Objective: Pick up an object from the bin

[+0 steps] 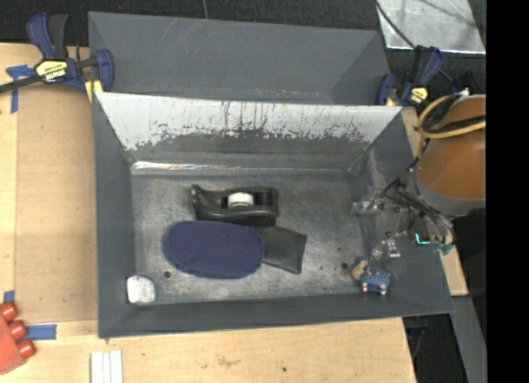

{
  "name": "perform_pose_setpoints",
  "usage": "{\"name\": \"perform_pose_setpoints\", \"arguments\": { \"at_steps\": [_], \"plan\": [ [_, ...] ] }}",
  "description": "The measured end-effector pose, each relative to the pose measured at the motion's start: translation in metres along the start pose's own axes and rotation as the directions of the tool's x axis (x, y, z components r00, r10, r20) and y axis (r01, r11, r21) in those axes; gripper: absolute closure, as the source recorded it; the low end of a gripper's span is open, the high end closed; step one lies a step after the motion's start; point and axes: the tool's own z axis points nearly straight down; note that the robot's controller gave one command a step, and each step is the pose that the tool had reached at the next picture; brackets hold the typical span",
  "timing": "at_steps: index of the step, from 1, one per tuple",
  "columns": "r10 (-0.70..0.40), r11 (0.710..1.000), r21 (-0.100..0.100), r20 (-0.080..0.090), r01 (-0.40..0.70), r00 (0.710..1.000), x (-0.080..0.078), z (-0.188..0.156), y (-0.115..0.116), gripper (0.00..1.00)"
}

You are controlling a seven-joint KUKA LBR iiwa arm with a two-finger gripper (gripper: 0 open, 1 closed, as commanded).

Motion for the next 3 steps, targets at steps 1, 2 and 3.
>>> {"name": "perform_pose_setpoints", "arguments": {
  "at_steps": [1, 2, 3],
  "plan": [
    [-0.124, 0.992, -0.006, 0.009, 0.125, 0.992, -0.001, 0.044, -0.01, 0.0],
    [-0.156, 0.988, -0.003, 0.024, 0.156, 0.987, 0.011, 0.051, -0.01, 0.0],
    [-0.158, 0.987, -0.01, -0.016, 0.158, 0.987, 0.02, 0.053, -0.013, 1.0]
  ]
}}
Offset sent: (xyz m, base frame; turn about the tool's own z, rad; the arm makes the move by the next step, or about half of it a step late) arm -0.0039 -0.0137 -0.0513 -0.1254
